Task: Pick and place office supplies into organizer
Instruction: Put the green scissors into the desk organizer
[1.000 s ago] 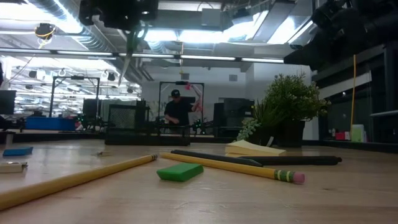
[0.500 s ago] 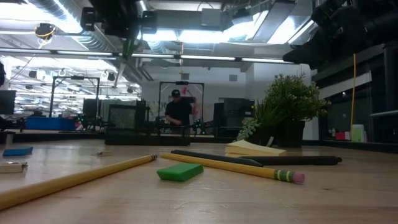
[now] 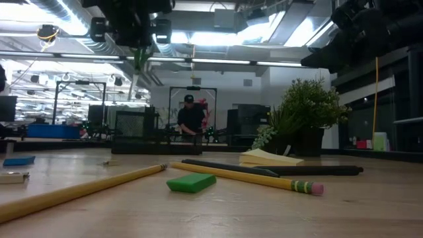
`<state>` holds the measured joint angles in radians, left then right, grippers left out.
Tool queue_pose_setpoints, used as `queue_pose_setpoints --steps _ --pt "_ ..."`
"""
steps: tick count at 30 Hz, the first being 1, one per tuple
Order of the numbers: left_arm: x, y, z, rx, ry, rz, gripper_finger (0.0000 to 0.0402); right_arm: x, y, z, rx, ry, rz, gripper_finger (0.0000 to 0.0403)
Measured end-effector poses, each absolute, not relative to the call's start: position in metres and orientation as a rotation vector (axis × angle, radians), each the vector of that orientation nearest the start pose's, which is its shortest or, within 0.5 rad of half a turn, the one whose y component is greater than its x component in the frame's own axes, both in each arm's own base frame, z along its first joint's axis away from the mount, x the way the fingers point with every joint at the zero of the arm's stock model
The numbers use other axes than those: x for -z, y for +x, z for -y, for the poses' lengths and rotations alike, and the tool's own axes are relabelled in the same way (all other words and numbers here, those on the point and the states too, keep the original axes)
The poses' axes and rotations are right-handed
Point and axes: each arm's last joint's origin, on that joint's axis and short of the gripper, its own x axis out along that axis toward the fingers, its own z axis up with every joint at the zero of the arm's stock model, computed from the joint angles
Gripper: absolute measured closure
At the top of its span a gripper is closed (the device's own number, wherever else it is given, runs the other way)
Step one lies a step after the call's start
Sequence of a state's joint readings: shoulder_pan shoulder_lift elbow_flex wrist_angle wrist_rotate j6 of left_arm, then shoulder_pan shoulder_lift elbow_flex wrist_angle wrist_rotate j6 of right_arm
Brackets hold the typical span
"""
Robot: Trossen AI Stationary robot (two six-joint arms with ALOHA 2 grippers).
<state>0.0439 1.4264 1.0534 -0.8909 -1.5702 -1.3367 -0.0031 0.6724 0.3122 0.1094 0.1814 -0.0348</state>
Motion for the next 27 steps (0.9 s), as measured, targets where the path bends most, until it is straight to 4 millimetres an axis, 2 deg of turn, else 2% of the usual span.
queue_pose_setpoints --steps 14,27 --pt "-0.229 0.268 -0.068 -1.712 -0.069 0.079 0.0327 -0.213 0.157 0.006 0.179 -0.058 -0.265 0.0386" --pt "-0.203 0.281 -0.062 -1.688 0.028 -0.032 0.0327 -0.212 0.157 0.006 0.176 -0.084 -0.276 0.0386"
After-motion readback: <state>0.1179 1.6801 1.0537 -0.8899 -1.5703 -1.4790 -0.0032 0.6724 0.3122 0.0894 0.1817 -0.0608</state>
